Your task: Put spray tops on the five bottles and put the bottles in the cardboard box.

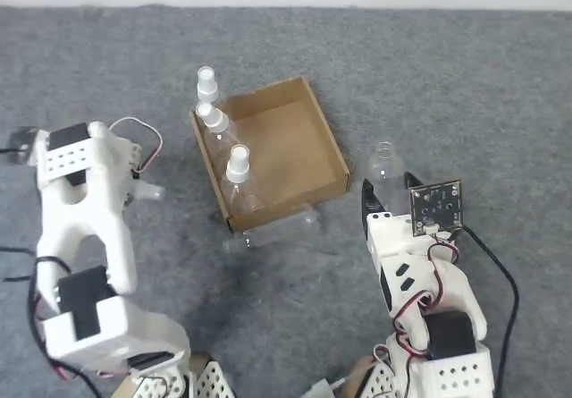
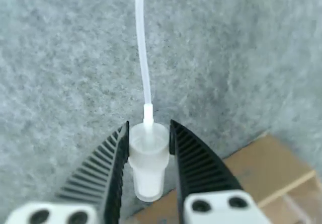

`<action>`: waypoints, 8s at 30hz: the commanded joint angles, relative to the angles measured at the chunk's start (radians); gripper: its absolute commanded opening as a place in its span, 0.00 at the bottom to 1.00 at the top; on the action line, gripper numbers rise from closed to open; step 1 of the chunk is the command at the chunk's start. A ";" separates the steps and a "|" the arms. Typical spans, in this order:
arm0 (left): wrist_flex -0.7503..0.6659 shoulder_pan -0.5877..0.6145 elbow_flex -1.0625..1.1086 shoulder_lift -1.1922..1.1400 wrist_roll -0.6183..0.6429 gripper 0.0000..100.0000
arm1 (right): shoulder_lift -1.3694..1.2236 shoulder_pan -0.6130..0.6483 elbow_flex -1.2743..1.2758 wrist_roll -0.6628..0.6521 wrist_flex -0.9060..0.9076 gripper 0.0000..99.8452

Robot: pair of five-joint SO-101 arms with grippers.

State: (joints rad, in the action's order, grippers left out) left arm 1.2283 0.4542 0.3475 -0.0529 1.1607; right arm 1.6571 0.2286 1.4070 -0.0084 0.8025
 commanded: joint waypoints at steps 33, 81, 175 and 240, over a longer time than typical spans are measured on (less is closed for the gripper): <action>0.008 0.094 -0.051 0.084 0.431 0.23 | 0.021 -0.001 -0.012 0.000 -0.028 0.05; 0.319 0.176 -0.231 0.072 -0.272 0.23 | 0.021 0.019 -0.009 -0.034 -0.028 0.05; -0.100 0.058 -0.150 -0.336 -2.289 0.18 | 0.021 0.019 0.000 -0.035 -0.030 0.05; 0.523 0.087 -0.414 -0.103 -1.887 0.01 | 0.021 0.019 0.000 -0.035 -0.028 0.04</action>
State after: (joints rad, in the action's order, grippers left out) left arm 1.7131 0.5386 -0.0330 -0.3015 -0.7572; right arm 1.6571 0.2409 1.4131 -0.0299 0.8025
